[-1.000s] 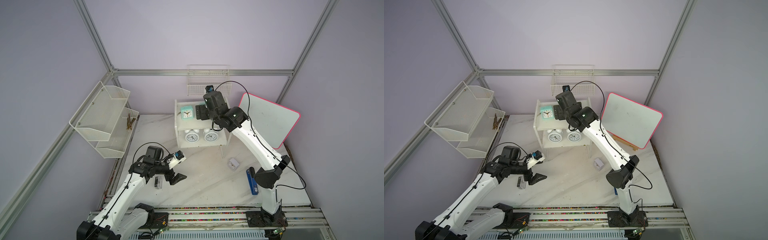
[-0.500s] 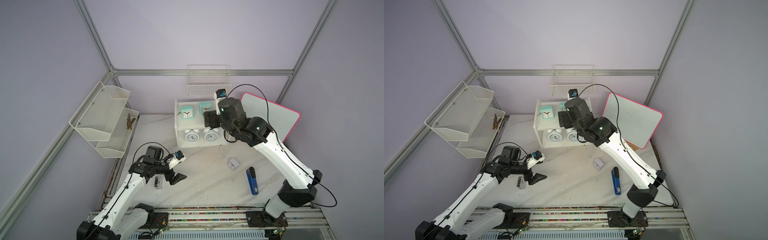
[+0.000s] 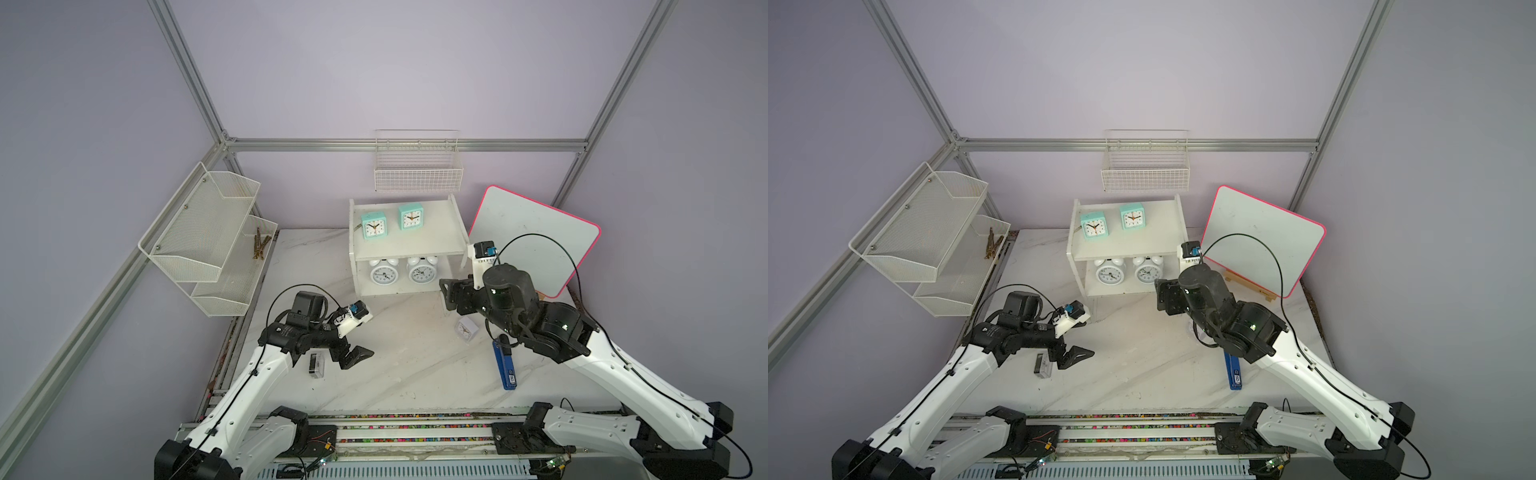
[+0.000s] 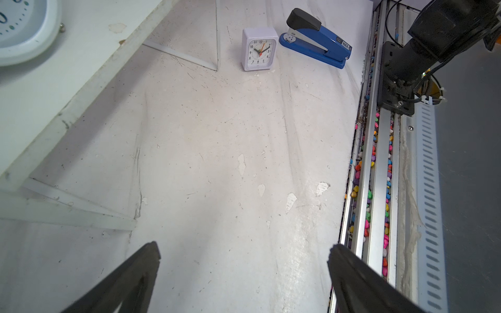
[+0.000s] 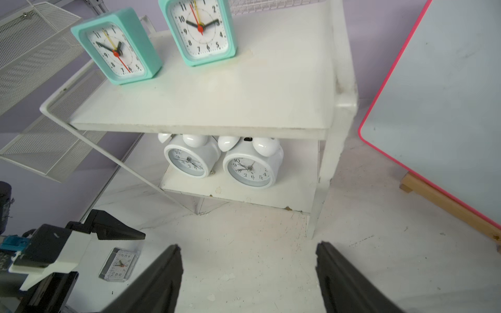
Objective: Place the alarm clocks on the shelf by style
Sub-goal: Pick up the alarm from the center of the board.
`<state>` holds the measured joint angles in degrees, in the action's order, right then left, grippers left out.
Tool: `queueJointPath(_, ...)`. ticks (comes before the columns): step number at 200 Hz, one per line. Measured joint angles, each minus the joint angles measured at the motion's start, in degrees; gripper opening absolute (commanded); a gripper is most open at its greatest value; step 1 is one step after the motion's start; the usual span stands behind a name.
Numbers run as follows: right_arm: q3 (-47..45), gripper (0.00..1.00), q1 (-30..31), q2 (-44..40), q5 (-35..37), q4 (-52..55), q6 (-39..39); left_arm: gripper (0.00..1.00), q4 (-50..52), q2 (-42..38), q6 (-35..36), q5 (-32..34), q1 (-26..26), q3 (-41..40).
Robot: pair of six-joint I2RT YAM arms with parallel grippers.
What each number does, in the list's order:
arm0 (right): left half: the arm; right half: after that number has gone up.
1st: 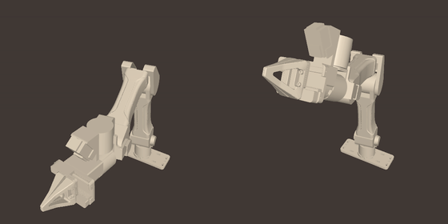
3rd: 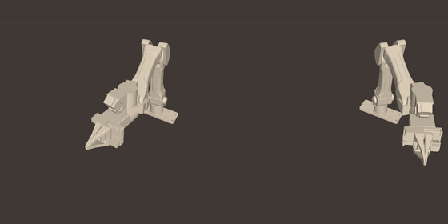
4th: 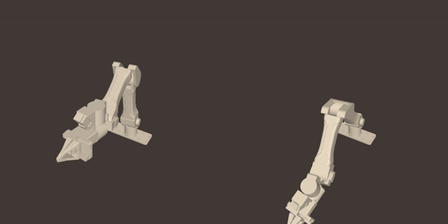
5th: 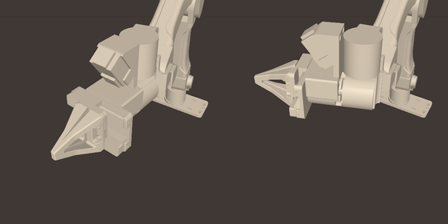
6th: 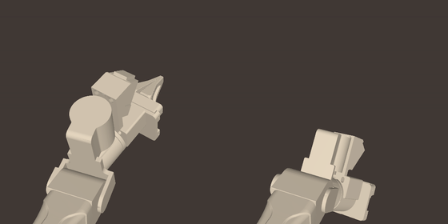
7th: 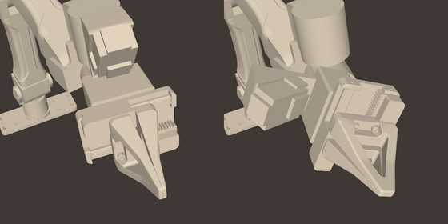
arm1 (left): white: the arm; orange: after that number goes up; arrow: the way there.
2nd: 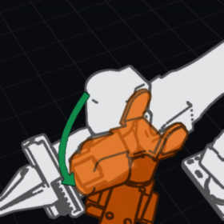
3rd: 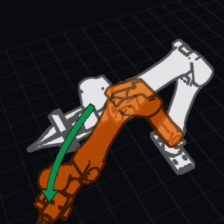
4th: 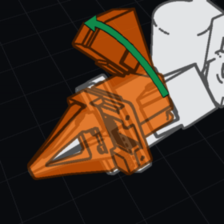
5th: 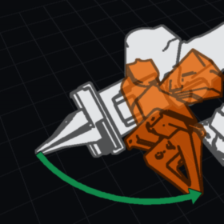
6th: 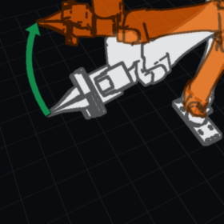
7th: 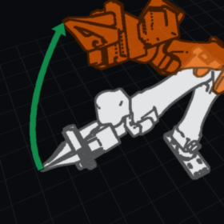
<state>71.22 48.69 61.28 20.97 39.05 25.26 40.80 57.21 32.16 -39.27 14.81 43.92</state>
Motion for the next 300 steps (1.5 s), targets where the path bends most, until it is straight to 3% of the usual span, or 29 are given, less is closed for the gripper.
queueJointPath(81, -26.36, 0.79, 1.31, -4.20, -2.08, -11.39, 11.54, 1.00, -0.04, 0.24, 0.00, 0.04, 0.00, 0.00)
queueJointPath(136, -35.26, 0.78, 1.86, -2.38, 5.92, -16.26, 26.03, 1.00, -0.44, 0.74, 0.00, 0.07, 0.00, 0.00)
queueJointPath(154, -36.96, 0.83, 2.49, -0.28, 8.87, -17.11, 31.98, 1.00, -0.50, 0.85, 0.00, 0.07, 0.00, 0.00)
queueJointPath(240, -27.21, 1.00, 5.75, 20.46, 24.83, -7.45, 59.67, 1.00, -0.68, 0.96, 0.02, 0.09, 0.00, 0.00)
queueJointPath(300, -16.61, 1.00, 5.68, 37.59, 30.93, 1.44, 67.87, 1.00, -0.72, 1.36, 0.04, 0.37, 0.00, 0.00)
